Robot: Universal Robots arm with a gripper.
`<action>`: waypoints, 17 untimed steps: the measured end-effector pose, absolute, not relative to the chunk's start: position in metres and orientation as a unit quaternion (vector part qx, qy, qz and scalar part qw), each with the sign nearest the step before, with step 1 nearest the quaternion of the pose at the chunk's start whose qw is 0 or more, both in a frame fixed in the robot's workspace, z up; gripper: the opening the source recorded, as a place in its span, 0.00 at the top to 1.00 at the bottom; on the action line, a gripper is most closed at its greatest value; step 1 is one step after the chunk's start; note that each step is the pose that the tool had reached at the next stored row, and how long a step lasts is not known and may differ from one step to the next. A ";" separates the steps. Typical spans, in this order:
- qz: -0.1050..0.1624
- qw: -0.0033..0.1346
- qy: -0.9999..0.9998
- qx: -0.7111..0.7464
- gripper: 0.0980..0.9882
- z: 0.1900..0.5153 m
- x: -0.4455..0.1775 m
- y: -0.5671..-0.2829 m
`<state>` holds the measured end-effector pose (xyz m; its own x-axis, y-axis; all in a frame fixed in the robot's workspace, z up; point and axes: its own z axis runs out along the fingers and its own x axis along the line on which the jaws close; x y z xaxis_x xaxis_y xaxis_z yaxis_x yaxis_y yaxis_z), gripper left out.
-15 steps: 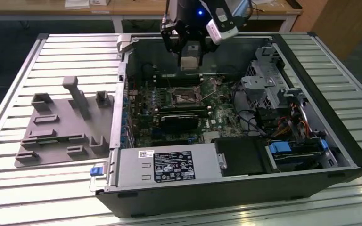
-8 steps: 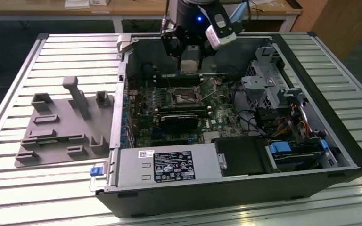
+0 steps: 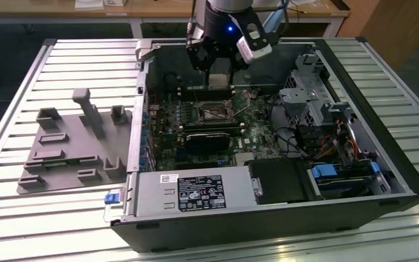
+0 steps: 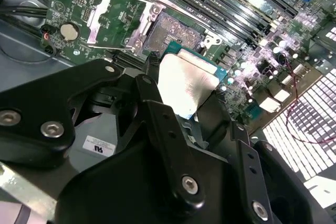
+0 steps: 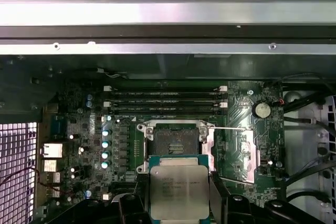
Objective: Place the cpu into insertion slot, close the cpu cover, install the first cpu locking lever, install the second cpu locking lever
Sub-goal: 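Place the cpu into insertion slot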
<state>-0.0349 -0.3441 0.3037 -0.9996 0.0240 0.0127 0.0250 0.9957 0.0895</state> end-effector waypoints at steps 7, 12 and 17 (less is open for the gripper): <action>-0.045 0.006 -0.999 -0.012 0.51 0.293 -0.035 -0.344; -0.046 0.006 -0.999 -0.012 0.51 0.289 -0.035 -0.344; -0.047 0.006 -0.999 -0.012 0.51 0.282 -0.035 -0.344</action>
<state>-0.0349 -0.3438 0.2818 -0.9996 0.0239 0.0123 0.0249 0.9953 0.0933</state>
